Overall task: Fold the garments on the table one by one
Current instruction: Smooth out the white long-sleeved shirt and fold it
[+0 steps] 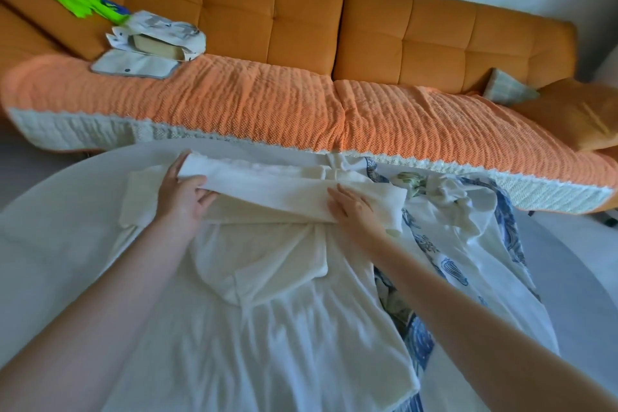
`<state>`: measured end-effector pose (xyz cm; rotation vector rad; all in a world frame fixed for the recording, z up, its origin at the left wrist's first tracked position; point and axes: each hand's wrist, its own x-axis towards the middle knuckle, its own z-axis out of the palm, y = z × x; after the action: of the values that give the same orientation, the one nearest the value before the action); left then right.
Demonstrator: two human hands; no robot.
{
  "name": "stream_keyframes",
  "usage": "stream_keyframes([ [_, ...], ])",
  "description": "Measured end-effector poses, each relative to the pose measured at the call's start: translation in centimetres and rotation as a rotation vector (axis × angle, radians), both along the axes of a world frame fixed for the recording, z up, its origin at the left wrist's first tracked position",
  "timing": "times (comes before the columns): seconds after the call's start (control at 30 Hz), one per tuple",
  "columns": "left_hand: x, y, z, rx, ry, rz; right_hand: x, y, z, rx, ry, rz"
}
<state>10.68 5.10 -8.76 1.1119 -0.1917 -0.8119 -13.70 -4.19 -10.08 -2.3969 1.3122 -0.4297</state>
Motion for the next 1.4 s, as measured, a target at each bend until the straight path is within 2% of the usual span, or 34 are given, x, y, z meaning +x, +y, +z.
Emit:
stream_keyframes([
  [0.17, 4.4, 1.6, -1.4, 0.004, -0.056, 0.042, -1.1, -3.0, 0.9, -0.082, -0.029, -0.154],
  [0.23, 5.1, 1.8, -2.2, 0.000, -0.071, 0.042, -1.5, -4.1, 0.9, -0.037, 0.032, -0.237],
  [0.3, 5.4, 2.0, -2.9, 0.006, -0.083, 0.028, -1.8, -5.1, 0.8, 0.075, -0.013, -0.312],
  [0.37, 5.5, 2.0, -3.4, 0.003, -0.082, 0.015, -2.0, -6.0, 0.5, 0.120, -0.043, -0.319],
  [0.57, 5.8, 2.4, -3.9, 0.015, -0.087, 0.028, -2.4, -7.8, 0.4, 0.032, 0.053, -0.367],
  [0.7, 5.9, 2.4, -4.0, -0.017, -0.076, 0.062, -1.7, -8.0, 0.8, -0.079, -0.187, -0.367],
  [0.8, 6.0, 2.5, -4.1, -0.014, -0.088, 0.112, -1.0, -8.1, 0.2, -0.041, -0.077, -0.226],
  [0.87, 6.0, 2.6, -4.3, 0.000, -0.102, 0.130, -1.1, -8.0, -0.3, 0.009, 0.023, -0.227],
  [0.93, 6.0, 2.8, -4.5, 0.018, -0.126, 0.136, -1.4, -8.0, -0.4, 0.023, 0.040, -0.255],
  [0.97, 6.0, 2.9, -4.5, 0.021, -0.138, 0.137, -1.4, -8.1, -0.2, 0.012, -0.007, -0.267],
  [1.03, 6.2, 2.9, -4.7, 0.025, -0.166, 0.149, -1.1, -8.2, 0.6, 0.016, -0.227, -0.298],
  [1.1, 6.3, 2.9, -4.8, 0.060, -0.253, 0.185, -0.3, -8.7, 1.2, -0.021, -0.371, -0.317],
  [1.13, 6.4, 3.0, -4.8, 0.100, -0.326, 0.211, 0.2, -8.9, 1.2, -0.074, -0.321, -0.310],
  [1.23, 6.0, 3.7, -4.9, 0.318, -0.595, 0.265, 1.4, -9.0, -0.2, -0.237, 0.182, -0.191],
  [1.3, 5.4, 4.2, -5.0, 0.453, -0.800, 0.253, 1.4, -8.7, -1.3, -0.228, 0.336, -0.159],
  [1.4, 5.0, 4.6, -5.1, 0.516, -1.090, 0.244, 0.9, -8.4, -0.8, -0.240, 0.223, -0.192],
])
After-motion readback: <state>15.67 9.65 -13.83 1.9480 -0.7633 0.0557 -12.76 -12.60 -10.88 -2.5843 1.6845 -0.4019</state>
